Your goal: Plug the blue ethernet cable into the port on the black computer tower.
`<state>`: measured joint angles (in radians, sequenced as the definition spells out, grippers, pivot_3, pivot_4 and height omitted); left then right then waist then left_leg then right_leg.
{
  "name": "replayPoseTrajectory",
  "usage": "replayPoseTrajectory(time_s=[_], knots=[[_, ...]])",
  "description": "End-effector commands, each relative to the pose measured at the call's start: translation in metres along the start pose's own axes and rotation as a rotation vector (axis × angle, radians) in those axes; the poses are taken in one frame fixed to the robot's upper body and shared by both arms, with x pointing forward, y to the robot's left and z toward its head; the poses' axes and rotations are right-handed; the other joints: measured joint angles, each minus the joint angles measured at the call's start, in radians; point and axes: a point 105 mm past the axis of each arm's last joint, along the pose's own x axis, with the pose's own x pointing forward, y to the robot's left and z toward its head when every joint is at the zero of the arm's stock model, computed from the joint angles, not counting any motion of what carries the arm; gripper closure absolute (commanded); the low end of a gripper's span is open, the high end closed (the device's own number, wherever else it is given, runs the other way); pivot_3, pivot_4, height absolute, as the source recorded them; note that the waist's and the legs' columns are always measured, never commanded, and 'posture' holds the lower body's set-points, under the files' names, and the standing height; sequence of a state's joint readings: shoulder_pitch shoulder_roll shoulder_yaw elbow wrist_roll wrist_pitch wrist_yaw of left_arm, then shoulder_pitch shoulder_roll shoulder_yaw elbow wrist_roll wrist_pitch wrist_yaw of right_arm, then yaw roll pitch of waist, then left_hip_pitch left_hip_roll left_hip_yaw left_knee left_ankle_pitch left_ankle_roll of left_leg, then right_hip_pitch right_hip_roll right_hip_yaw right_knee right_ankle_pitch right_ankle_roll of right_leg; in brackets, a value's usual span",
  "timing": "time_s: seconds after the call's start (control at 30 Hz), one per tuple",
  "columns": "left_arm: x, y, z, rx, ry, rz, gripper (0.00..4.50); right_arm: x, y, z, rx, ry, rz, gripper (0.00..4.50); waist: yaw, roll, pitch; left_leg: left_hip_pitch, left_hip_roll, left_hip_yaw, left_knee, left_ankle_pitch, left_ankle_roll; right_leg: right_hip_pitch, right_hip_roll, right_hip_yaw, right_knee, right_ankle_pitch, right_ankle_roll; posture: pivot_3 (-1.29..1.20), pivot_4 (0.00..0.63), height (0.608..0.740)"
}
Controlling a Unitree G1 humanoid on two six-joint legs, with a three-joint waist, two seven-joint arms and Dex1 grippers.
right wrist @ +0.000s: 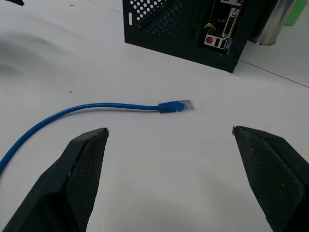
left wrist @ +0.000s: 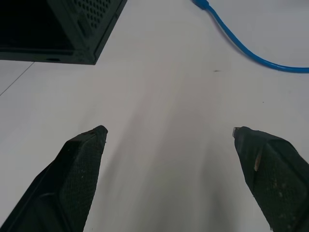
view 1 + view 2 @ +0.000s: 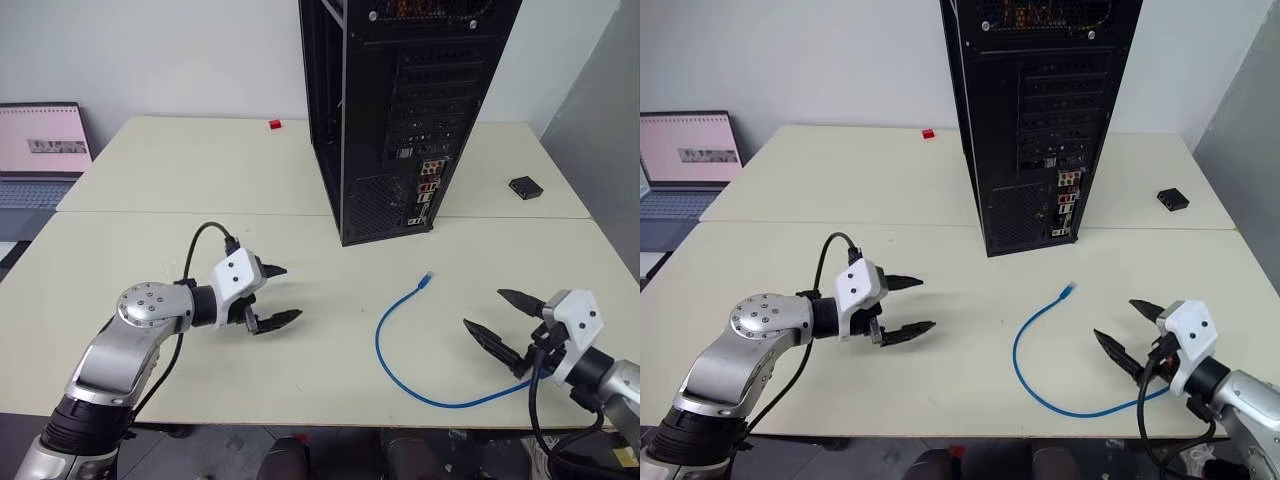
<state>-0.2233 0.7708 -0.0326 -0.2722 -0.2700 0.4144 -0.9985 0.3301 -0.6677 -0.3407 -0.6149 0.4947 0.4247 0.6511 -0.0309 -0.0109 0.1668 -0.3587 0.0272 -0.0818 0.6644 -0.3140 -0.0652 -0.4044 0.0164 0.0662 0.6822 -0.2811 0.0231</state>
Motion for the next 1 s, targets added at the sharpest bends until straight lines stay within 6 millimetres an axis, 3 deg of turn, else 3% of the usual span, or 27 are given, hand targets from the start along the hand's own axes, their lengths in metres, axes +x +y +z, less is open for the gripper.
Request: replayPoseTrajectory(time_s=[0.03, 0.37, 1.0], knots=[[-0.004, 0.0, 0.011, 0.04, -0.034, -0.005, 0.07, 0.0, 0.002, 0.014, -0.036, -0.033, 0.02, 0.15, 0.0, 0.0, 0.0, 0.0, 0.0, 0.0, 0.0, 0.0, 0.0, 0.0, 0.0, 0.0, 0.0, 0.0, 0.0, 0.0, 0.15, 0.74], [0.0, 0.002, 0.008, 0.068, -0.03, 0.002, 0.07, 0.002, -0.001, 0.013, -0.046, -0.023, 0.028, 0.15, 0.0, 0.0, 0.0, 0.0, 0.0, 0.0, 0.0, 0.0, 0.0, 0.0, 0.0, 0.0, 0.0, 0.0, 0.0, 0.0, 0.15, 0.74], [0.006, 0.007, 0.009, 0.092, -0.048, -0.005, 0.07, 0.012, 0.022, 0.008, -0.044, -0.016, 0.09, 0.15, 0.0, 0.0, 0.0, 0.0, 0.0, 0.0, 0.0, 0.0, 0.0, 0.0, 0.0, 0.0, 0.0, 0.0, 0.0, 0.0, 0.15, 0.74]])
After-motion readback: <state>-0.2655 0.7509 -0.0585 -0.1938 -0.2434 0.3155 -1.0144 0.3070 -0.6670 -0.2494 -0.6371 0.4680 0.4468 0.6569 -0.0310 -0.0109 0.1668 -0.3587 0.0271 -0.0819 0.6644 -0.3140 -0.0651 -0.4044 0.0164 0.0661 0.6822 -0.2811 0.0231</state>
